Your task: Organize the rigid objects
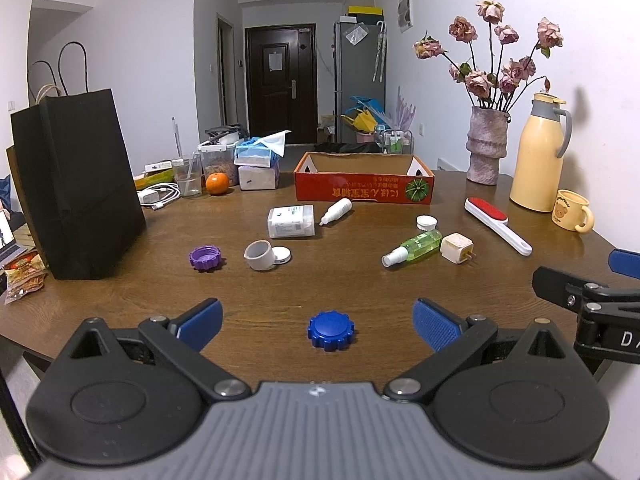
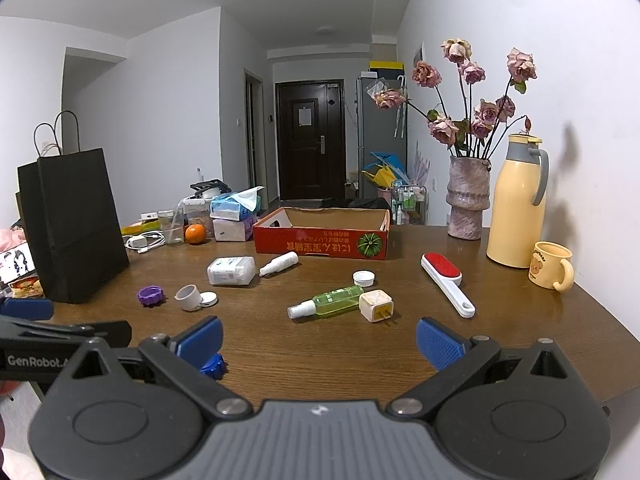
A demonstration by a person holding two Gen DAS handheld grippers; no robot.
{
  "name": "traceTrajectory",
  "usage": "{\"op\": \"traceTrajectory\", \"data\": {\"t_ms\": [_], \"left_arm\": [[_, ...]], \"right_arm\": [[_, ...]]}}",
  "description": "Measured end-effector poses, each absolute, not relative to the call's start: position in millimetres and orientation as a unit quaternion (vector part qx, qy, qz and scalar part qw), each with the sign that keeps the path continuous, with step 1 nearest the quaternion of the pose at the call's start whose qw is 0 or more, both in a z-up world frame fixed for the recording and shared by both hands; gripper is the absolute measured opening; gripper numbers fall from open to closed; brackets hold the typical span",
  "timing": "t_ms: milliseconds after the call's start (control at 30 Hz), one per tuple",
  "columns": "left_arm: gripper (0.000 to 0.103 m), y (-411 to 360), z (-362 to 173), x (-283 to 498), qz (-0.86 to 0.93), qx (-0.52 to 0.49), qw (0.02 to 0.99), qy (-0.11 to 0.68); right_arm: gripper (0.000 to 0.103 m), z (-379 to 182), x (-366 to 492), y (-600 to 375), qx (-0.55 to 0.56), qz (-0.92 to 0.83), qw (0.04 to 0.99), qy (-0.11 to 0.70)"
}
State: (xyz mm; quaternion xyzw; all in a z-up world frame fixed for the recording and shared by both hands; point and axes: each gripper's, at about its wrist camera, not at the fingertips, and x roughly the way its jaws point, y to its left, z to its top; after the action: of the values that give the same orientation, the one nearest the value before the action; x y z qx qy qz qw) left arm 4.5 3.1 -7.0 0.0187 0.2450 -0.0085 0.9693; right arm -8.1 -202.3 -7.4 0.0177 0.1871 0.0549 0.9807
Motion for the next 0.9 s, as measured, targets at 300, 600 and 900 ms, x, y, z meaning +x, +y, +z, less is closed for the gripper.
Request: {"op": "traceTrajectory", "data": {"t_ms": [300,600,900], "left_arm": [[0.103,0.1,-21.4,23.3,-0.013,0.018,0.964,0.265],[0.103,1.1,-40.9,47.5,-0.013,0.01,0.957,0.29],[0.103,-2.3,-60.1,72.2,-0.017,0.012,0.952,0.305]], "right_arm": [[0.103,-18.8,5.5,-200.1,0.013,0.059,0.978,0.201],[0.103,-35.3,22.9,-202.5,0.022,0.064,0.973,0.221],[0.103,-49.8,41.7,-207.4,0.029,0.063,0.97,0.235]]}}
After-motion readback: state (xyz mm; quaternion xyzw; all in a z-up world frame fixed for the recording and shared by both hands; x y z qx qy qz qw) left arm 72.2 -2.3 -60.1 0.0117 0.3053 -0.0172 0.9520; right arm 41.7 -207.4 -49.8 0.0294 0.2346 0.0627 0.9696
